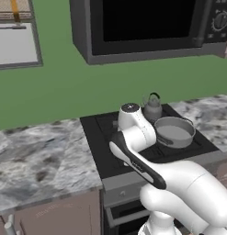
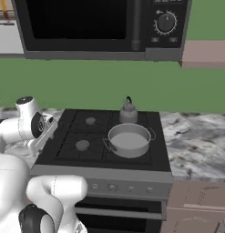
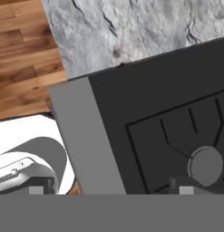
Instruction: Pick the kettle from the cabinet and place it on a stove burner. Then pick the pot from the counter and place it on another stove burner. Finally, turn both burners on.
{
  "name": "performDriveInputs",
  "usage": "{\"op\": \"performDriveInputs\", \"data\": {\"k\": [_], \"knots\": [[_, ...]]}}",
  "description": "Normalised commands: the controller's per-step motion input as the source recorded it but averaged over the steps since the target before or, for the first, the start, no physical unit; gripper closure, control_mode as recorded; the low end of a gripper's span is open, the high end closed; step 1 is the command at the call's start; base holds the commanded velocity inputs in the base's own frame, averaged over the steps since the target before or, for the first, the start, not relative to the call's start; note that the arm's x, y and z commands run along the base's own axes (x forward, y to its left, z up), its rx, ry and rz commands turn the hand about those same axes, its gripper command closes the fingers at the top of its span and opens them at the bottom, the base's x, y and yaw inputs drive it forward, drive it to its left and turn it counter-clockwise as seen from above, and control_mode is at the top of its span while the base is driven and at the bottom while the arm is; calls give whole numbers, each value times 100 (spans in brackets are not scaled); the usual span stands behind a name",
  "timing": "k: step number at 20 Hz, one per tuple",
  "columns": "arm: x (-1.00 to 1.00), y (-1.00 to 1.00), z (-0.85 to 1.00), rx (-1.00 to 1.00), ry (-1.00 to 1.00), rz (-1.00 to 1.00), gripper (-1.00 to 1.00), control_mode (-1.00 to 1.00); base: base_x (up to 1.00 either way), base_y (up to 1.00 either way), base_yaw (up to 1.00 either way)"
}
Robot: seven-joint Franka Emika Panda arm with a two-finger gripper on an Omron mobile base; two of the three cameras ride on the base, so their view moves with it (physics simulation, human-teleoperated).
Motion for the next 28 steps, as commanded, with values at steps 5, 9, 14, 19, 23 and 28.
{"op": "performDriveInputs", "data": {"k": [5, 9, 14, 19, 23, 28], "knots": [[0, 0, 0, 0, 0, 0, -100, 100, 7, 19, 12], [0, 0, 0, 0, 0, 0, -100, 100, 19, 1, 12], [0, 0, 0, 0, 0, 0, -100, 100, 6, 0, 7], [0, 0, 0, 0, 0, 0, -100, 100, 1, 5, -9], [0, 0, 0, 0, 0, 0, -100, 100, 14, 25, -12], [0, 0, 0, 0, 0, 0, -100, 100, 26, 37, -4]]}}
